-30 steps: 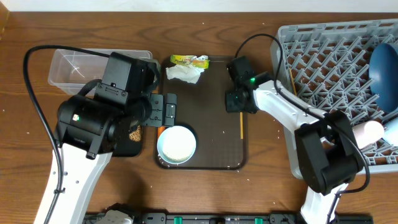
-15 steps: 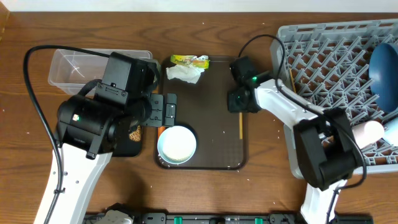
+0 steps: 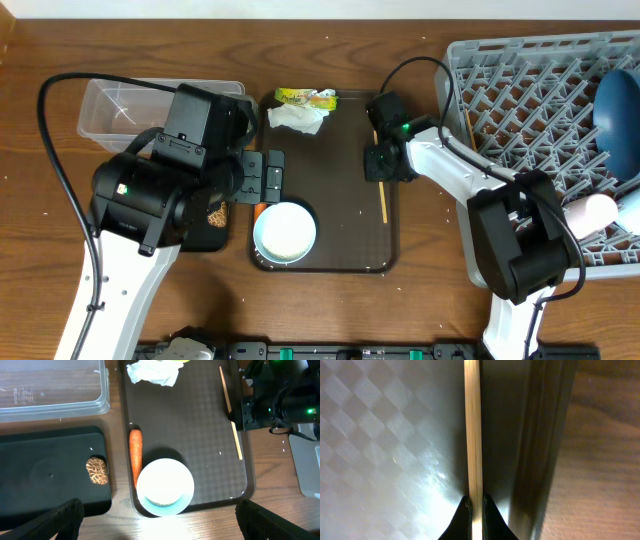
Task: Sort waste into correct bins and load items into the dishwasher rack
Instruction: 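Lift the chopsticks and drop them into the dish rack with the right gripper, then grasp the green wrapper with the left gripper and drop it in the clear bin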
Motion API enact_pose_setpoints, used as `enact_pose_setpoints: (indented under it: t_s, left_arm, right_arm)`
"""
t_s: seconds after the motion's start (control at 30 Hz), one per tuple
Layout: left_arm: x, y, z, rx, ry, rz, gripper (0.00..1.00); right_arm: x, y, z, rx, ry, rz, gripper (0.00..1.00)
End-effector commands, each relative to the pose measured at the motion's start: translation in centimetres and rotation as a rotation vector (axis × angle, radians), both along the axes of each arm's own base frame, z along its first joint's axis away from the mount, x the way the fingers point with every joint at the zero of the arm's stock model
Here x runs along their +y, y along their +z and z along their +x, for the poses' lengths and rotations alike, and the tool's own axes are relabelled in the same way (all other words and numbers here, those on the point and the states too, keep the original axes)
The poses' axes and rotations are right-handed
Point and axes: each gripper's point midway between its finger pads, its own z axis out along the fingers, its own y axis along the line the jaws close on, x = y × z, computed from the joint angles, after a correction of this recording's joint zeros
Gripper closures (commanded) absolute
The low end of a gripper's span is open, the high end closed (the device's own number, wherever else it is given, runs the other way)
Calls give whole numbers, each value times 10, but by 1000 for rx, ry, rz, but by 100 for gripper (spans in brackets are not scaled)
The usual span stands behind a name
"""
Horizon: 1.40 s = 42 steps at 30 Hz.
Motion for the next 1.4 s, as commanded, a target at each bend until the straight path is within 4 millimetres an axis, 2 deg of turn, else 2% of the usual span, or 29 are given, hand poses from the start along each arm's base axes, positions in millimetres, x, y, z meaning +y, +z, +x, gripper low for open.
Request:
enact_pose_setpoints:
  t_s: [0.0,0.1,0.2,0.23,0.3,0.4,0.5,0.6,0.67,0.8,0.93,1.0,1.07,1.1,1.17,1.27,1.37]
  left_arm:
    - [3,3,2,-12,13,9,2]
    - [3,3,2,-12,13,9,2]
    - [3,3,2,-12,13,9,2]
    - [3,3,2,-12,13,9,2]
    - [3,3,2,-12,13,9,2]
    - [3,3,3,-16,13,7,2]
    - [3,4,3,-18,13,7,2]
    - [3,4,4,-19,13,6,2]
    - [3,4,4,-20,13,5,2]
    - [0,4,3,-18,6,-6,2]
    - [-4,4,2,-10,-7,-25,2]
    - [-5,4,5,-13,-7,-26,2]
    - [-7,3,8,-15,-8,-29,2]
    - [-8,2,11,-16,-11,-31,2]
    - [-12,-1,18,-15,-14,-33,2]
    - [-18,-9,31,-8,-21,-33,2]
    - [-26,-26,51,9,-61,-2,2]
  right_arm:
    - [5,57,16,-126,73,20,99]
    - [-3,112,19,-228,95,47,99]
    - [-24,160,20,-336,101,60,99]
    - [-38,177,19,-372,94,56,99]
    - [-63,197,18,-411,74,40,99]
    - [-114,213,14,-431,12,-8,99]
    - [-151,209,10,-398,0,-34,99]
    - [-162,192,8,-351,22,4,99]
    - [-170,172,7,-297,24,-21,99]
    - [-175,136,9,-200,20,-43,99]
    - [-170,116,10,-143,28,-20,99]
    - [-168,115,11,-144,31,-12,97]
    - [-170,119,12,-157,29,-23,64]
    - [-171,122,12,-164,27,-29,56]
    - [-171,131,12,-187,25,-32,49]
    - [-168,153,11,-244,6,-7,47]
    - [-164,183,7,-326,-21,25,46]
